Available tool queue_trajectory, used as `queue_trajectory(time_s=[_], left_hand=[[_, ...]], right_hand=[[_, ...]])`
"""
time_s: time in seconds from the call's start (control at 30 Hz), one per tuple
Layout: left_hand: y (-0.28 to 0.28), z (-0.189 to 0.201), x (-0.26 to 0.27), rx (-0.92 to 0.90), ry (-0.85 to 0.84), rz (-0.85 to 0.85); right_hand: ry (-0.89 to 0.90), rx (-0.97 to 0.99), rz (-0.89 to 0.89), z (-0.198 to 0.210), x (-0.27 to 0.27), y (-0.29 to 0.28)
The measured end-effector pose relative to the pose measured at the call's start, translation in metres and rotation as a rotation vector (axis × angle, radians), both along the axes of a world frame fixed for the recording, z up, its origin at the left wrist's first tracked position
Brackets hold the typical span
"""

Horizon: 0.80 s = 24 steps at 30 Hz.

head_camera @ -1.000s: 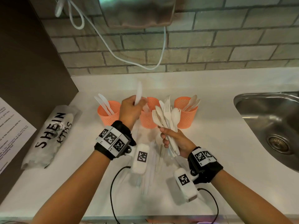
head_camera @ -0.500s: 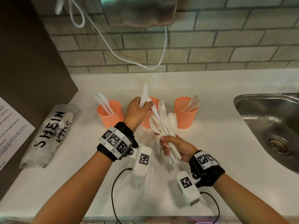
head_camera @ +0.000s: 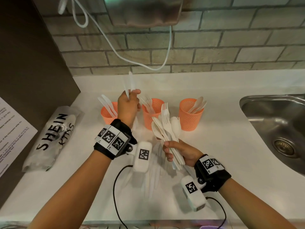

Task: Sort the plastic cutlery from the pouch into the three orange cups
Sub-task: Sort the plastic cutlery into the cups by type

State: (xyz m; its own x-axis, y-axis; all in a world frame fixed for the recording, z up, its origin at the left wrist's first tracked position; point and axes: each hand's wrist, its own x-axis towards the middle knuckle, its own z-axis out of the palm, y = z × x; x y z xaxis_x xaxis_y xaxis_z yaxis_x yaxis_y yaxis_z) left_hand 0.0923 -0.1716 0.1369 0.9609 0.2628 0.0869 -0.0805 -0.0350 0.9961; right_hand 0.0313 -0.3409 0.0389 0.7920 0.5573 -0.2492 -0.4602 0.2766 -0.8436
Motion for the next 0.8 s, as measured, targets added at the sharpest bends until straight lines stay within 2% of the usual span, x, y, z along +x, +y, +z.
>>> queue_trajectory(time_s=[0.07, 0.13, 0.23, 0.4, 0.57, 0.8], left_hand=[[-0.001, -0.004, -0.004, -0.018, 0.109, -0.117], [-0.003, -0.010, -0.011, 0.072, 0.167, -0.217], [-0.007, -0.017, -0.018, 0.248, 0.082, -0.242], [-0.006, -0.027, -0.022, 0.174, 0.038, -0.285], [-0.010, -0.035, -0.021, 0.221, -0.017, -0.267], [-0.006, -0.035, -0.011, 0.258, 0.112, -0.423]], right_hand=[[0.002, -0.003, 0.000, 0.000, 0.001, 0.001], [0.001, -0.016, -0.004, 0.000, 0.002, 0.001], [-0.013, -0.047, 0.011, 0.000, 0.003, 0.001], [-0.008, -0.092, 0.038, 0.001, 0.003, 0.001], [-0.016, -0.117, 0.042, 0.003, 0.001, 0.002], [-0.085, -0.197, 0.008, 0.002, 0.000, 0.001]])
